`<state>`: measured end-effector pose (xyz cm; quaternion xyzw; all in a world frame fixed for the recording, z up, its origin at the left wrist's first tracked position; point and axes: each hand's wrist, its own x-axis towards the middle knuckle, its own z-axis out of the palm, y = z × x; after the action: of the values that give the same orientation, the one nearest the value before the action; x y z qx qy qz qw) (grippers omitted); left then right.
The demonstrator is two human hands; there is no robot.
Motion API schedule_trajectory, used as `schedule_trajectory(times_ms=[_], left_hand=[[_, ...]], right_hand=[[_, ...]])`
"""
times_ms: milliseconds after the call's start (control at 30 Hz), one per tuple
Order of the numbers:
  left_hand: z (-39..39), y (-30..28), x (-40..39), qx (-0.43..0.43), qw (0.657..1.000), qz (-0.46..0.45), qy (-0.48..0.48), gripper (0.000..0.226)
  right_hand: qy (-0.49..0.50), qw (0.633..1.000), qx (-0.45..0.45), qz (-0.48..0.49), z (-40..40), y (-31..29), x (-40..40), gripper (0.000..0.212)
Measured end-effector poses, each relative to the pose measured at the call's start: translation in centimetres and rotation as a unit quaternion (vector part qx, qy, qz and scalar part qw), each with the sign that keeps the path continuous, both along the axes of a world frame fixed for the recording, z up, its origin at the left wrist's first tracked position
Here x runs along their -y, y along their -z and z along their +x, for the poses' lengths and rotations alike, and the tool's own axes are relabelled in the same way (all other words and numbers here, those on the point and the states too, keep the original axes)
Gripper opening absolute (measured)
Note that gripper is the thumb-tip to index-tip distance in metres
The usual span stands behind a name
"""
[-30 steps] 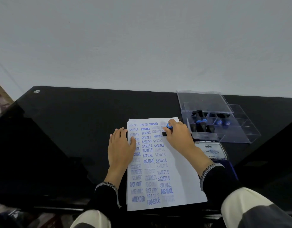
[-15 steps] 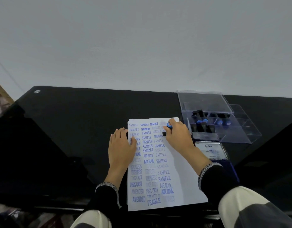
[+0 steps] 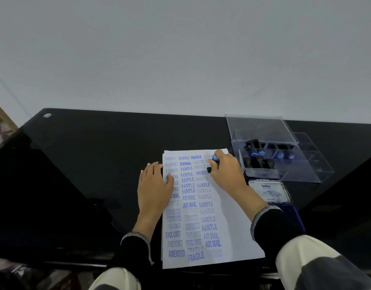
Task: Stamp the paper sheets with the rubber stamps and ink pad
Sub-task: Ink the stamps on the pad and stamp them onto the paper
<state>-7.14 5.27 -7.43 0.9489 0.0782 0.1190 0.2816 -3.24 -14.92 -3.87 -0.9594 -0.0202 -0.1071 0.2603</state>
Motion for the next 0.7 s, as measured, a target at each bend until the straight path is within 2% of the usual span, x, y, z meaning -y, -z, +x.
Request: schedule_trajectory(times_ms=[233, 500, 700], left_hand=[[0.0, -0.1, 0.0, -0.001, 1.000, -0.003, 0.000, 0.043], [-0.1, -0.3, 0.0, 0.000, 1.000, -0.003, 0.000, 0.043], [0.0, -0.3, 0.0, 0.001, 1.000, -0.002, 0.001, 0.041]], right_hand=[[-0.001, 0.998, 0.056, 0.041, -1.5, 1.1, -0.2, 0.013], [-0.004, 1.000, 0.016, 0.018, 0.0, 0.5, -0.1, 0.016], [0.000, 0.997, 0.060, 0.048, -1.0, 1.6, -0.2, 0.011]])
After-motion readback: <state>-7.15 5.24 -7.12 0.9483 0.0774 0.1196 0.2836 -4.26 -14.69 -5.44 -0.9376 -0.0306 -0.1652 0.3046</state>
